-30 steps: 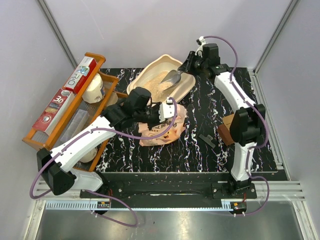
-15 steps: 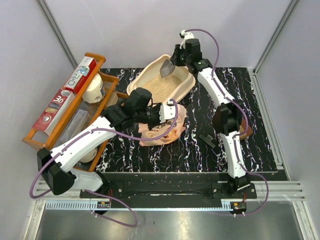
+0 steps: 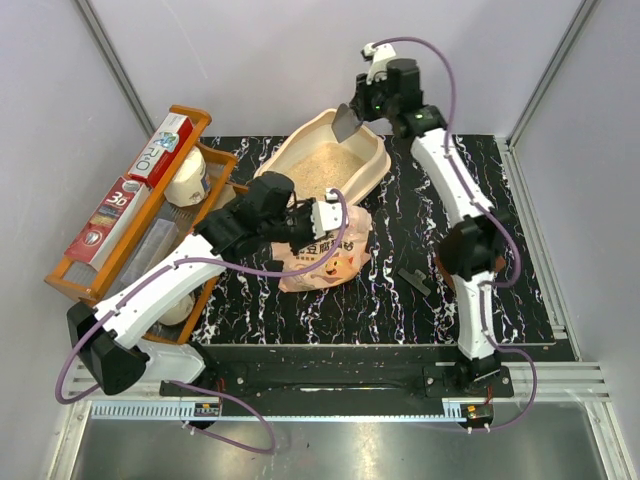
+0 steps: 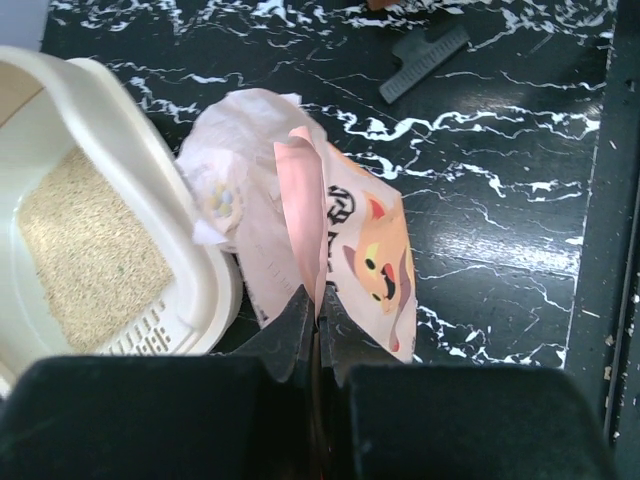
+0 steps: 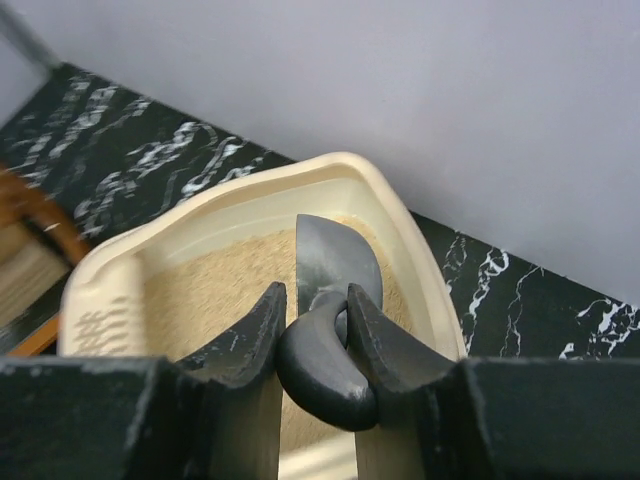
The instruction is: Fill the litter box with clean litter
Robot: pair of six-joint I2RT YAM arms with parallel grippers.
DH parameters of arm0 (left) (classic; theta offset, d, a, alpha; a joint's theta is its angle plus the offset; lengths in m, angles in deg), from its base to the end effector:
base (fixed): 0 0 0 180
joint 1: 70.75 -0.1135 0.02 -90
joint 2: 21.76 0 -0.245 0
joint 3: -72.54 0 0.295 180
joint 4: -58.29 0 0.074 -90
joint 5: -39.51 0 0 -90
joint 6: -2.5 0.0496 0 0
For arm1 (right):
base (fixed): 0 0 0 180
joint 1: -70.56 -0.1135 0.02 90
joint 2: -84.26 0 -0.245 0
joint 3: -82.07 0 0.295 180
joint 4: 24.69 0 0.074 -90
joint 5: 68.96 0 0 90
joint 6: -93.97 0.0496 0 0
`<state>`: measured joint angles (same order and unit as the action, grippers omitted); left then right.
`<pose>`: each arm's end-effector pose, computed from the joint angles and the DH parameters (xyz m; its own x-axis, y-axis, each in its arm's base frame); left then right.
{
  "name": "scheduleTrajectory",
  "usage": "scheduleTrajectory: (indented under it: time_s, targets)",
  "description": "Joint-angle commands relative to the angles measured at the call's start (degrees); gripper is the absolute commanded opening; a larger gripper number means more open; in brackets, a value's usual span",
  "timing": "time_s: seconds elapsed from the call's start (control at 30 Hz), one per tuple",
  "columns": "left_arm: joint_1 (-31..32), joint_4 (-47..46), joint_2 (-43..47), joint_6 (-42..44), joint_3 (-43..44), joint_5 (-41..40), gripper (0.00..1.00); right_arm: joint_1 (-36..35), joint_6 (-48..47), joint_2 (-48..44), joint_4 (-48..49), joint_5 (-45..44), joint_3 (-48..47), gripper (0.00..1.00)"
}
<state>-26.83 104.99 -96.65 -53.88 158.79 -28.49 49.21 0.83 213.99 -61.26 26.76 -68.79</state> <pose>0.2343 -0.2515 0.3387 0.1310 0.5865 -0.7993 0.9495 0.1575 0.2712 0.5297 0.2124 0.3754 -0.2228 -0.1456 -0.9639 -0.4646 0.8851 -0.0263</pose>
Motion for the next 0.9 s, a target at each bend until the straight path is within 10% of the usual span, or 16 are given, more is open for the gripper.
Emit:
scheduleTrajectory:
  time_s: [0.0,0.3,0.87]
  targets:
    - [-2.08,-5.06,3.79,-4.09,-0.78,-0.11,0.00,4.89,4.78,-18.27,-2.48,17.61,6.46,0.00]
    - [-5.77,-9.12,3.79,-11.65,-0.34,-1.43,0.00,10.27,4.48,-38.40,-6.71,51.11,33.88,0.00]
    - [-6.39,-9.21,3.35,-12.45,-0.17,0.24,0.00,10.27,-6.71,-44.91,-12.69,50.01,40.62,0.00]
